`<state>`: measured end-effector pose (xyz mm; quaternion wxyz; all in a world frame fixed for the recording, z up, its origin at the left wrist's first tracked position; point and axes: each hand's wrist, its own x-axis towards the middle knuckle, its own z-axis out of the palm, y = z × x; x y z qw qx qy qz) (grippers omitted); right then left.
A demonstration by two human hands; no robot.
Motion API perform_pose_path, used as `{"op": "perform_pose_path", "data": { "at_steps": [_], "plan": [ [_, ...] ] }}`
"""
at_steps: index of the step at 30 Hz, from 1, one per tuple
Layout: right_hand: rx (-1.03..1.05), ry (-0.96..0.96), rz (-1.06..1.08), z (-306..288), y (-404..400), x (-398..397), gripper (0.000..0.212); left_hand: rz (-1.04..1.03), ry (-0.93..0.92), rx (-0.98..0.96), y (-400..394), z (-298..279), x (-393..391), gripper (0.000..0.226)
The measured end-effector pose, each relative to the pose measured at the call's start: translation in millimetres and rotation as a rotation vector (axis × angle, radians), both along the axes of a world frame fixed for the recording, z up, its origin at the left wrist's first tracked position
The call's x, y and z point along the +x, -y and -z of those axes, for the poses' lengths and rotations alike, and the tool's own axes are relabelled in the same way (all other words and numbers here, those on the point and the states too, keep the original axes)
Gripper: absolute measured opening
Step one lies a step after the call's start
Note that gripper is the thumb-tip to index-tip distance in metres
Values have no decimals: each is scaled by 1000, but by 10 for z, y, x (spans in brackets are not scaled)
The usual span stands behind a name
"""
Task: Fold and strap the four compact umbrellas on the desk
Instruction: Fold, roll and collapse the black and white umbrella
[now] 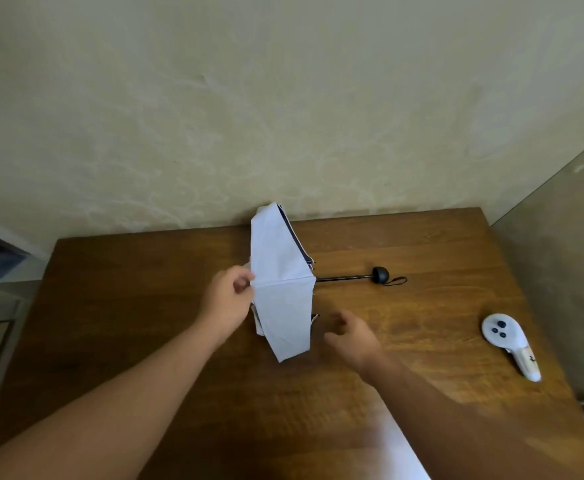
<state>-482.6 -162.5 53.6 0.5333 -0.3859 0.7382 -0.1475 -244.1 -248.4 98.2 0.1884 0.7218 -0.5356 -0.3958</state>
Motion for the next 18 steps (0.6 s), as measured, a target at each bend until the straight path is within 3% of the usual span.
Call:
{"op": "perform_pose_path", "data": {
  "at_steps": [2,3,6,9,14,16,18],
  "plan": [
    [54,92,37,-4,56,85,62,-275,-63,160,-253,250,-22,28],
    [100,149,44,-21,63,140,65,-339,-162,303,-378,357,-46,42],
    [152,324,47,-48,32,305,85,-274,-481,578,-691,500,-129,70],
    [160,591,179,-146,19,423,75,-272,-569,581,-778,436,-205,61],
    [202,590,169,-423,311,303,27,-331,-835,510,-313,82,-154,40],
    [148,860,291,-556,473,176,33,-321,-1023,468,-71,-160,-84,42],
    [-40,1123,556,-647,610,65,61,-369,-1232,343,133,-352,11,48]
  ]
}}
